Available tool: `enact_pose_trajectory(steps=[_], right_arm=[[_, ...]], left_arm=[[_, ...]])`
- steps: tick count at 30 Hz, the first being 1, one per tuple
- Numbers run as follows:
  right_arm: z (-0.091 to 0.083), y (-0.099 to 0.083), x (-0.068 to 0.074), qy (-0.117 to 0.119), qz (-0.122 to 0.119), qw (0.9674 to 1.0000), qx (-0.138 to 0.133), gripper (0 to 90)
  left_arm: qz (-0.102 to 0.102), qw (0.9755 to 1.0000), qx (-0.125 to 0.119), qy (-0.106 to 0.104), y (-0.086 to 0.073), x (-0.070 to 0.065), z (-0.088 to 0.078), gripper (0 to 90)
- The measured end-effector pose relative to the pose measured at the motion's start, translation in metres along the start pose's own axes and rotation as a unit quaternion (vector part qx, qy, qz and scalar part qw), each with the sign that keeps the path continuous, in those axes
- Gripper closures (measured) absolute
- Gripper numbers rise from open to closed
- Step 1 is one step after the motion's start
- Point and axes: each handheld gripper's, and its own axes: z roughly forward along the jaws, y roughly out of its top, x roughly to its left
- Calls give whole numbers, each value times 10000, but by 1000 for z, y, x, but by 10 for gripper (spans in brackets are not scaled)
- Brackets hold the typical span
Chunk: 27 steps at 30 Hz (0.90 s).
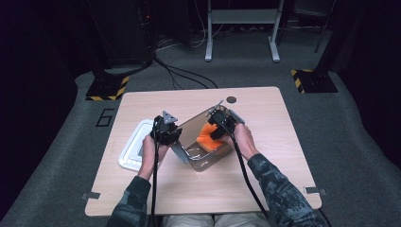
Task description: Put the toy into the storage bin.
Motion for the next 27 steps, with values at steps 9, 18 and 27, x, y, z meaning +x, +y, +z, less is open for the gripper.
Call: enact_pose_trajectory(steps=[9, 18, 27], right_arm=[[-8, -2, 0, 94, 133, 9998, -106, 178], [-33, -5, 0, 207, 14, 9975, -678, 92], [-65, -20, -2, 196, -93, 9940, -1070, 30]], left_arm=[[-26, 10000, 29, 19, 1, -1, 1, 723], [-63, 10000, 34, 67, 3, -3, 3, 713], [-58, 9999, 84, 34, 4, -3, 3, 690]])
